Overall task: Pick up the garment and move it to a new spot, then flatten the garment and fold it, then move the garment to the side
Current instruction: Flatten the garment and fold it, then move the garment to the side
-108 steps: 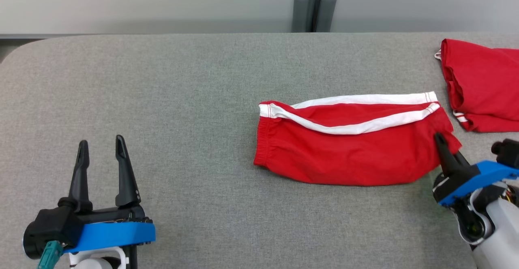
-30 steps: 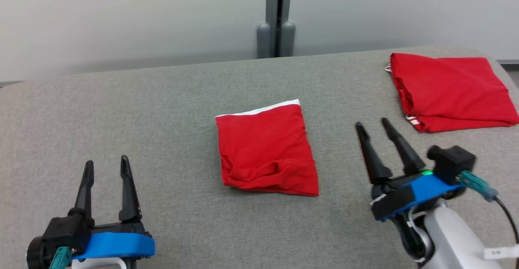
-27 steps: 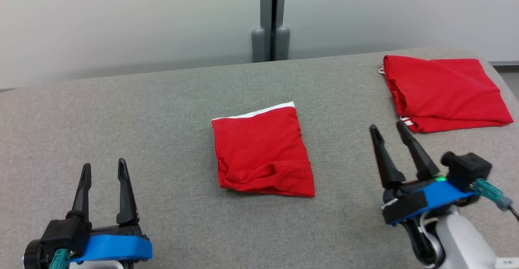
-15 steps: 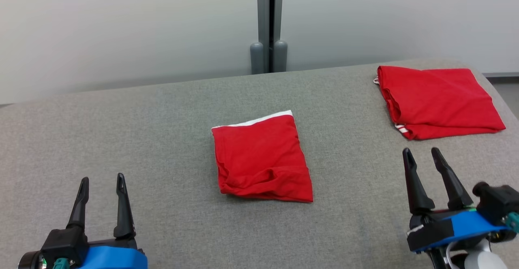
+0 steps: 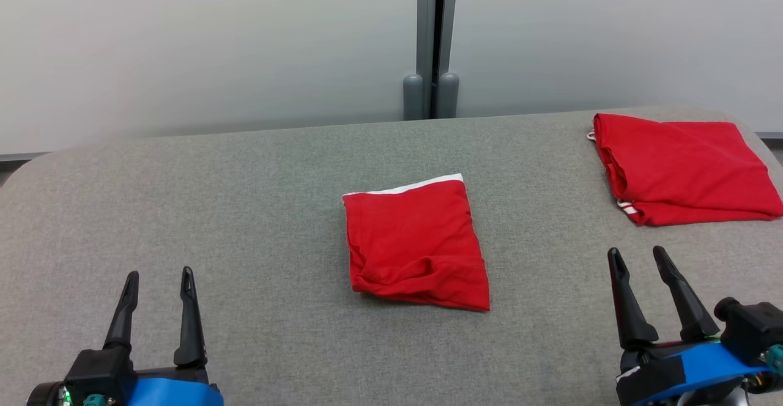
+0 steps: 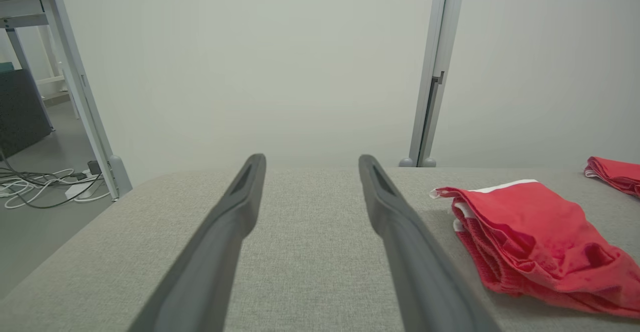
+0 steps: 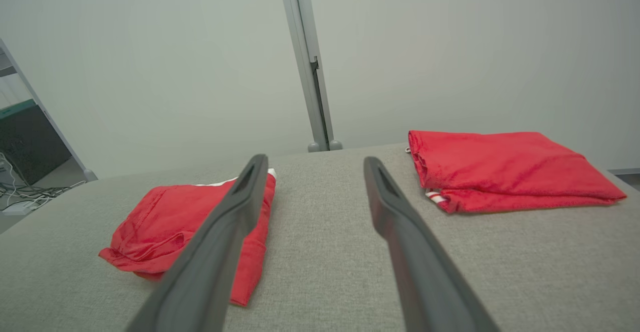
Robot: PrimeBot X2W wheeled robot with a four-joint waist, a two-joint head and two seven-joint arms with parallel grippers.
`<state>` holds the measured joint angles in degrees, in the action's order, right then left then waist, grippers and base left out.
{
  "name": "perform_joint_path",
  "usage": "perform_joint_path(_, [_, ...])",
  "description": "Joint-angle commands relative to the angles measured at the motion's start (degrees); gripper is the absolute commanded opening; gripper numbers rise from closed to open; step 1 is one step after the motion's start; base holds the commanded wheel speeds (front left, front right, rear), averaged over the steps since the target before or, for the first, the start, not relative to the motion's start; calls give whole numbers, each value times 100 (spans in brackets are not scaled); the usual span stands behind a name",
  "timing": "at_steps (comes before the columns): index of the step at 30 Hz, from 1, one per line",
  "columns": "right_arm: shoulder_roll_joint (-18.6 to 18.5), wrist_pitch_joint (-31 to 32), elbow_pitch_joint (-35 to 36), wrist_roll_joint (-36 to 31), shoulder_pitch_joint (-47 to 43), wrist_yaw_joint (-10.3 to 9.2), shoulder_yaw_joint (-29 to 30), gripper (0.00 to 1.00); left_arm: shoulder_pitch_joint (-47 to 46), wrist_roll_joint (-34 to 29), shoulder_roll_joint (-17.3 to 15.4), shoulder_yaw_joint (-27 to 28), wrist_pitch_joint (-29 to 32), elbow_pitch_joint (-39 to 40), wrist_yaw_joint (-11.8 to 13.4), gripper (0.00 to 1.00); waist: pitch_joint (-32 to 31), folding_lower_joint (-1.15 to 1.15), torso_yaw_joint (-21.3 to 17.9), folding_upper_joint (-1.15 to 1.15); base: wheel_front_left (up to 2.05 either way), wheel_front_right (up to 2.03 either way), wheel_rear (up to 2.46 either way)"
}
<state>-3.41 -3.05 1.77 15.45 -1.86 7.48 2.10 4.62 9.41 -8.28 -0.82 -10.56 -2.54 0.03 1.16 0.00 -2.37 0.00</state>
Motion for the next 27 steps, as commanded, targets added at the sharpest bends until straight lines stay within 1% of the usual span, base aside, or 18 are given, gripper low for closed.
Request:
perform_joint_path(1, [33,38,50,-64,-133,3,1,100,78,-13,-26,-15,30,43,35,100,-3,0,21,0,0,0,0])
perform_joint_path(20, [53,150,-25,-172,-150,3,2,100,-14,33,-65,-127,108,86,104,100,29,0,117,0,0,0,0])
perform_joint_path(23, [53,167,-66,-193,-27,3,18,100,-47,46,-68,-141,96,78,119,100,54,0,143,0,0,0,0])
perform_joint_path(27, [53,195,-149,-316,356,3,-78,100,-151,56,-59,-178,85,83,130,100,140,0,199,0,0,0,0])
